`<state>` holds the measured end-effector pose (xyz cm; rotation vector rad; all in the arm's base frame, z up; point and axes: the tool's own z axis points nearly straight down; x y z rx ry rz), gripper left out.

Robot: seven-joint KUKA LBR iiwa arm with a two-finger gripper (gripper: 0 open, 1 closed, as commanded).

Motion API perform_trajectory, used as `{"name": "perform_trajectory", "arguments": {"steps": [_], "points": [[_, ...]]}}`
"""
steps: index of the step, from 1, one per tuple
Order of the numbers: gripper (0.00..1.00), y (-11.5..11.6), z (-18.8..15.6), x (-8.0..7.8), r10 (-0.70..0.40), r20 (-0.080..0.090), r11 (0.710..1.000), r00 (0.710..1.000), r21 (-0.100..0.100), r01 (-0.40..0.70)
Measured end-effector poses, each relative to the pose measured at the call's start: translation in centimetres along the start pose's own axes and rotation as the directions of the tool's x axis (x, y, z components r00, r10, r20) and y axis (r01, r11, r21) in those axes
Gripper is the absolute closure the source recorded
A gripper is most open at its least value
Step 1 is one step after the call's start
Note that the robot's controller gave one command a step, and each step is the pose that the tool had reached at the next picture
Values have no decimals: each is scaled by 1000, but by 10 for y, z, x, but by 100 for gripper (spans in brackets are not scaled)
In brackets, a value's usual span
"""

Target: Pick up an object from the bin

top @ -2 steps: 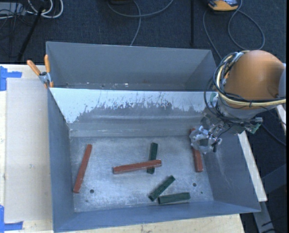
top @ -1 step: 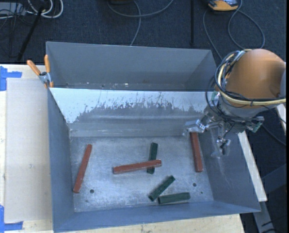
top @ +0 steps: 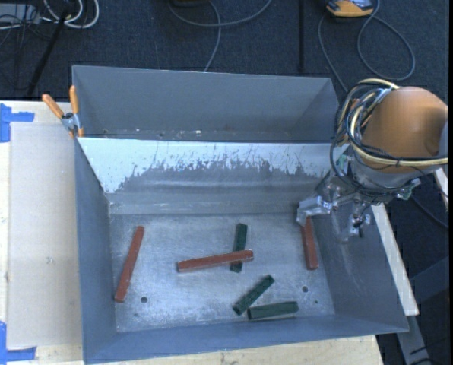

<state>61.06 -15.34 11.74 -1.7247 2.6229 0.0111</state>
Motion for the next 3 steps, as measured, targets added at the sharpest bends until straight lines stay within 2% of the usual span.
{"name": "perform_trajectory", "arguments": {"steps": [1,2,3], "points": [[0,5,43,-14,-280,4,960,960,4,280],[100,1,38,-7,-275,-9,961,961,5,275],[100,15,-115,-3,-426,-7,905,905,8,426]]}}
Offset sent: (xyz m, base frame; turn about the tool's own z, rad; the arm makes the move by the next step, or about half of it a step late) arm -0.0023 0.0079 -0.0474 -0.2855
